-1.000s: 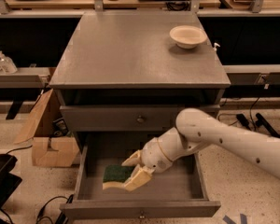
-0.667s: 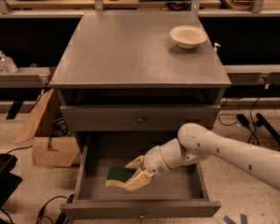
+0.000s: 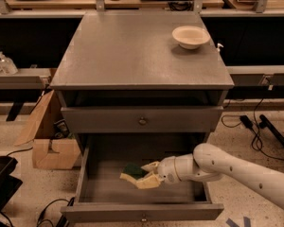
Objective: Place sponge into middle drawer
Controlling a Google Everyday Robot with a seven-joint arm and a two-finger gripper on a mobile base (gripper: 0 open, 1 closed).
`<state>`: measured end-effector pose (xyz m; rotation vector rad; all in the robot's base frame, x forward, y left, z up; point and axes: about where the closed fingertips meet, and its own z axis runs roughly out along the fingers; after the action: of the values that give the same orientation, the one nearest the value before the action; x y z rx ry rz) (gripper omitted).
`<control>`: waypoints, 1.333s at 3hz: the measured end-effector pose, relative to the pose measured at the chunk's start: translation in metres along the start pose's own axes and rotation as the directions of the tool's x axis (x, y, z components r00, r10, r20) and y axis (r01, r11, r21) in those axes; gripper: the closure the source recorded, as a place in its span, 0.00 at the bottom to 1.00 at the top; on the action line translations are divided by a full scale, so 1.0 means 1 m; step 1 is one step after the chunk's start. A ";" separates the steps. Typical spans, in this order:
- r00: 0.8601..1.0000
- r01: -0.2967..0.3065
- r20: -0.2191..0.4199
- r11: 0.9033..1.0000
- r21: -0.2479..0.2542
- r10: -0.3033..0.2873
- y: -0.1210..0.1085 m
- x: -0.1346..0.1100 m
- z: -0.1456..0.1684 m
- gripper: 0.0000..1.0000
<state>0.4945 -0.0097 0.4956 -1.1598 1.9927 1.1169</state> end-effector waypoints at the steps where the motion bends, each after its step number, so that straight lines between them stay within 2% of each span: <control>1: 0.998 -0.061 -0.011 0.994 0.087 0.062 -0.025 0.011 0.000 1.00; 2: 0.993 -0.090 -0.058 0.984 0.157 0.101 -0.045 0.012 0.004 1.00; 3: 0.984 -0.108 -0.118 0.970 0.220 0.136 -0.061 0.003 0.011 0.98; 4: 0.985 -0.105 -0.115 0.971 0.212 0.132 -0.059 0.004 0.012 0.75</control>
Offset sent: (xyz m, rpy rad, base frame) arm 0.0571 -0.0179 -0.0390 -0.2210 0.0586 -0.2052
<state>0.5459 -0.0168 0.4646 -1.0392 2.2434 0.8855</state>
